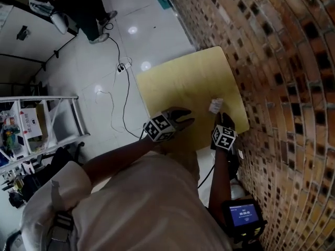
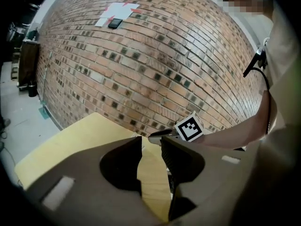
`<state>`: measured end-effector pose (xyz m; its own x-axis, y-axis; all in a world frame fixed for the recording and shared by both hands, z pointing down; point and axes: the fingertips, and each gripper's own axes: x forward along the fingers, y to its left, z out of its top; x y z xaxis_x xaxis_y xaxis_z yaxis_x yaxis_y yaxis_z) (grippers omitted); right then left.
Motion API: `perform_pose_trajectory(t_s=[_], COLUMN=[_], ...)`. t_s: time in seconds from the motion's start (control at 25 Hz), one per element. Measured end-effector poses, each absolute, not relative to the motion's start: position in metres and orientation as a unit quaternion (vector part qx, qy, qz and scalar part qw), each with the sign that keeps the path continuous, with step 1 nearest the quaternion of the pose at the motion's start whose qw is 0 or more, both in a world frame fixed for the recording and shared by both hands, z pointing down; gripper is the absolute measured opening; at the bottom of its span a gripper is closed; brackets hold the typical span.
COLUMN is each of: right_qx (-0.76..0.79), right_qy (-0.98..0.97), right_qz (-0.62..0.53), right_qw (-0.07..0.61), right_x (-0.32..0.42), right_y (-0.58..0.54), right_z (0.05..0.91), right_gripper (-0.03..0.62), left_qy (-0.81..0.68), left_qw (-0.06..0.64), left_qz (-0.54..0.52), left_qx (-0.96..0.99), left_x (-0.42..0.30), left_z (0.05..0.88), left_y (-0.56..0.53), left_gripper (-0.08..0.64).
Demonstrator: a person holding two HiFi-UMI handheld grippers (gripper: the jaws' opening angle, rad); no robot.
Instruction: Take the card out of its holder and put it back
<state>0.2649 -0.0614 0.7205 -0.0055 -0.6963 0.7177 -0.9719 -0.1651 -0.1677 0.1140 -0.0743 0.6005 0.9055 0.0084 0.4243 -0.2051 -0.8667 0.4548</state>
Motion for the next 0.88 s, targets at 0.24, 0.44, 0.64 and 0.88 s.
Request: perform_pose_trajectory(t_s=[0.24, 0.44, 0.64, 0.88], right_qx=[0.669, 0.668, 0.664, 0.659], right_qy=[-0.603, -0.591, -0.592, -0.605], right_qz=[0.38, 0.395, 0.393, 0.385], right_qw=[0.208, 0.218, 0.233, 0.229], right_x=[0.266, 0.266, 0.269, 0.277], right_y=[-0.072, -0.075, -0.078, -0.086], right_z=[0.754, 0.776, 0.787, 0.787], right_gripper=[0.101, 0.099, 0.055, 0.023], left_qy=[-0.071, -0.084, -0.101, -0.109], left_qw=[0.252, 0.255, 0.255, 0.258], left_qz=[0.216, 0.221, 0.22, 0.222], left_qx=[0.941, 0.938, 0.936, 0.934], left_x=[0.119, 0.118, 0.115, 0.11], left_z=[0.603, 0.605, 0.603, 0.605], left_y=[-0.078, -0.085, -0.092, -0.094], left_gripper=[0.138, 0.138, 0.137, 0.137])
